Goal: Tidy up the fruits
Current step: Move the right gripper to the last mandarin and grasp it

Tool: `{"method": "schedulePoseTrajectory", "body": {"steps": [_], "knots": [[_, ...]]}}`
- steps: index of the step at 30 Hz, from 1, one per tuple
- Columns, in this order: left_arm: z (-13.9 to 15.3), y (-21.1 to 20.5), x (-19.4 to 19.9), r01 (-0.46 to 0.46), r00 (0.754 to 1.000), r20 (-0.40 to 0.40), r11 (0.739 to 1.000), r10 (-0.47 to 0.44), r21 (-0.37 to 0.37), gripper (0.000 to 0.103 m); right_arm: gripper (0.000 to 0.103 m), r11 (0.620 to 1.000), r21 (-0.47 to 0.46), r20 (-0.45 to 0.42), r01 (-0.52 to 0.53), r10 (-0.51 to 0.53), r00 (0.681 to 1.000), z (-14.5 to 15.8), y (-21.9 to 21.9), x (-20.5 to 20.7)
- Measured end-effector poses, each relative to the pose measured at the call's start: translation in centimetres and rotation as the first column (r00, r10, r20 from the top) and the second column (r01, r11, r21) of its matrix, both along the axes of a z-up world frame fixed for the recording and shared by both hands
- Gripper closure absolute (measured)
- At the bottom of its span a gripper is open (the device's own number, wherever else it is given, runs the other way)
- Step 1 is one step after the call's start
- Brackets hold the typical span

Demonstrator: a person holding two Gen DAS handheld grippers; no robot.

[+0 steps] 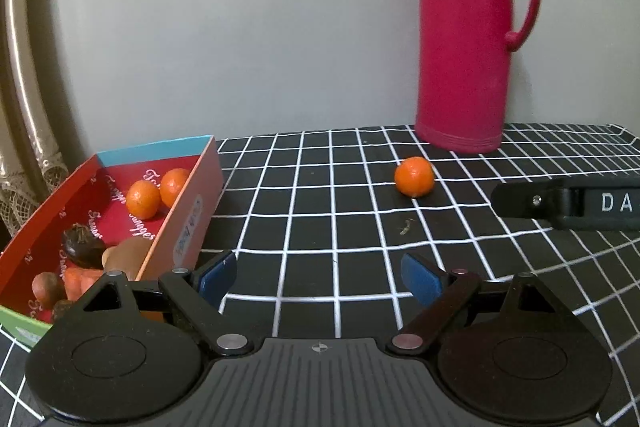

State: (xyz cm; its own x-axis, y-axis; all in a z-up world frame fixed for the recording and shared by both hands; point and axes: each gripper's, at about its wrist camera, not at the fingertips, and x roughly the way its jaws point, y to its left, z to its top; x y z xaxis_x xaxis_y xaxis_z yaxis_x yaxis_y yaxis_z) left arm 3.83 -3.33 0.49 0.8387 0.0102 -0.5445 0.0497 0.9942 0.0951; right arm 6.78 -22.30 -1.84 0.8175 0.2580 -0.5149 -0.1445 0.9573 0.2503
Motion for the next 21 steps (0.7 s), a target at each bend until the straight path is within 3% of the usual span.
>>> {"method": "schedulePoseTrajectory", "body": {"steps": [12,17,21], "knots": [[-0.2,3.2,3.6,-0.087,0.996,0.005,0.996,0.087,0.01,0.014,0.02,0.999,-0.043,-0.006,-0.025,0.025,1.0,-0.6,4.4,4.8],[-0.3,3.0,4.0,-0.077,0.997,-0.005,0.997,0.077,0.007,0.014,0.033,0.999,-0.036,-0.029,0.002,-0.003,1.0,-1.5,4.6,7.2],[-0.5,3.0,4.5,-0.081,0.997,-0.001,0.997,0.081,0.015,0.014,0.035,0.999,-0.044,-0.039,0.022,-0.024,0.999,-1.9,4.6,8.8]]}}
